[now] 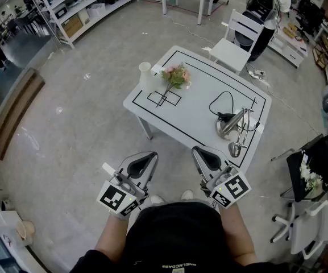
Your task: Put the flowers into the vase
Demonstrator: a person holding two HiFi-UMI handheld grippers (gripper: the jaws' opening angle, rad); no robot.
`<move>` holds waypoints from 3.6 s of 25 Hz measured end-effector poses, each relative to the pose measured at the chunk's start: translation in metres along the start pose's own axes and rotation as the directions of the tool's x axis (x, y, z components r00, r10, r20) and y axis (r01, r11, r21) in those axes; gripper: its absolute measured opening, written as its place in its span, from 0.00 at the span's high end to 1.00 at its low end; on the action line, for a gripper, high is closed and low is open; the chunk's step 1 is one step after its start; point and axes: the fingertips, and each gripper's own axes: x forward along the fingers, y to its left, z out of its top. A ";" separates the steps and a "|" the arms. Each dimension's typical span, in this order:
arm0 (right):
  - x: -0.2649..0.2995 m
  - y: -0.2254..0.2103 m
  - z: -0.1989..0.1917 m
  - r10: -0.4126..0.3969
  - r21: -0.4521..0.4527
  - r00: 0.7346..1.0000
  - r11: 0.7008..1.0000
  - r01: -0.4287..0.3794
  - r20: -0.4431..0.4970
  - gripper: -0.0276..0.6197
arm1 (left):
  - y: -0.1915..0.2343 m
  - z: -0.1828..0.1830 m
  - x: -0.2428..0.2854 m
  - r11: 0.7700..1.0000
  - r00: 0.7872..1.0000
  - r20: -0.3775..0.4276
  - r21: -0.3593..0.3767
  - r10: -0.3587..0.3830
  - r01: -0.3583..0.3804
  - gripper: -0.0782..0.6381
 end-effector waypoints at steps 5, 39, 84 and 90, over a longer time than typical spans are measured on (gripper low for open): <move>0.001 -0.002 0.005 -0.011 0.000 1.000 1.000 0.011 0.024 0.94 | -0.006 0.007 0.006 1.000 1.000 0.017 0.014 -0.020 0.020 0.89; -0.016 -0.041 -0.021 0.103 0.223 0.995 0.969 -0.102 0.006 0.94 | -0.030 -0.025 0.051 0.997 0.997 -0.020 0.016 0.079 -0.078 0.88; 0.219 -0.201 -0.111 -0.326 0.465 0.886 0.760 0.453 -0.331 0.65 | 0.296 -0.021 0.062 0.985 0.998 -0.045 -0.169 -0.033 0.025 0.79; 0.239 -0.233 -0.128 -0.305 0.506 0.868 0.716 0.481 -0.392 0.55 | 0.295 -0.026 0.077 0.986 0.996 -0.089 -0.164 -0.027 0.012 0.78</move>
